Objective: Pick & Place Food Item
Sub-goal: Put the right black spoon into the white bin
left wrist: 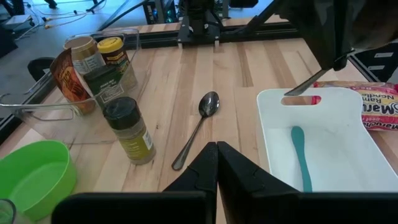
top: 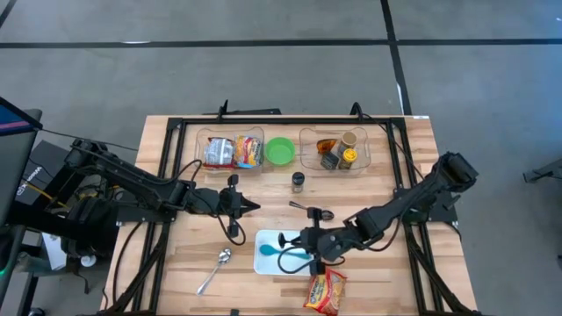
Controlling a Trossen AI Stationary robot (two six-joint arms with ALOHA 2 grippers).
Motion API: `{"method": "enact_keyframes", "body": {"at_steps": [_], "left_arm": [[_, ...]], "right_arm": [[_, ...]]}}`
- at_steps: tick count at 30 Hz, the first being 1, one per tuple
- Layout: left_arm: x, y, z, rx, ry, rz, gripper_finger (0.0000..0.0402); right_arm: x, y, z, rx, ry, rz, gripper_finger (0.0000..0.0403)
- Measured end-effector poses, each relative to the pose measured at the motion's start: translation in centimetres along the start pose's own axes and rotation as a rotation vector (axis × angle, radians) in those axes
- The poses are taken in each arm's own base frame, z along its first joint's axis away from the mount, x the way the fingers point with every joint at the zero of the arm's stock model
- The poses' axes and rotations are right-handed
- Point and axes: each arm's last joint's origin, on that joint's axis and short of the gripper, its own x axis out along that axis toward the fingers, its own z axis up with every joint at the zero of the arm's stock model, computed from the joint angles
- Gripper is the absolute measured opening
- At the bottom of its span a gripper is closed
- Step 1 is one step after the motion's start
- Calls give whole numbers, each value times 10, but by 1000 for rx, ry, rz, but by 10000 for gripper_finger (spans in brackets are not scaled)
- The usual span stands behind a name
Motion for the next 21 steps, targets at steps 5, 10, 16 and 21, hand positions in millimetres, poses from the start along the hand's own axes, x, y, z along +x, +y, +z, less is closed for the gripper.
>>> {"method": "enact_keyframes", "body": {"at_steps": [5,10,16,21], "left_arm": [[0,0,0,0,0,0,4],[0,0,0,0,1,0,4],[0,0,0,1,3,0,4],[0,0,0,0,1,0,4]], "right_arm": [[5,-6,1,9,14,17,7],[25,-4,-9,3,52,37,7],[38,1,-19,-19,104,32,7],[38,0,-18,-24,113,33,7]]}}
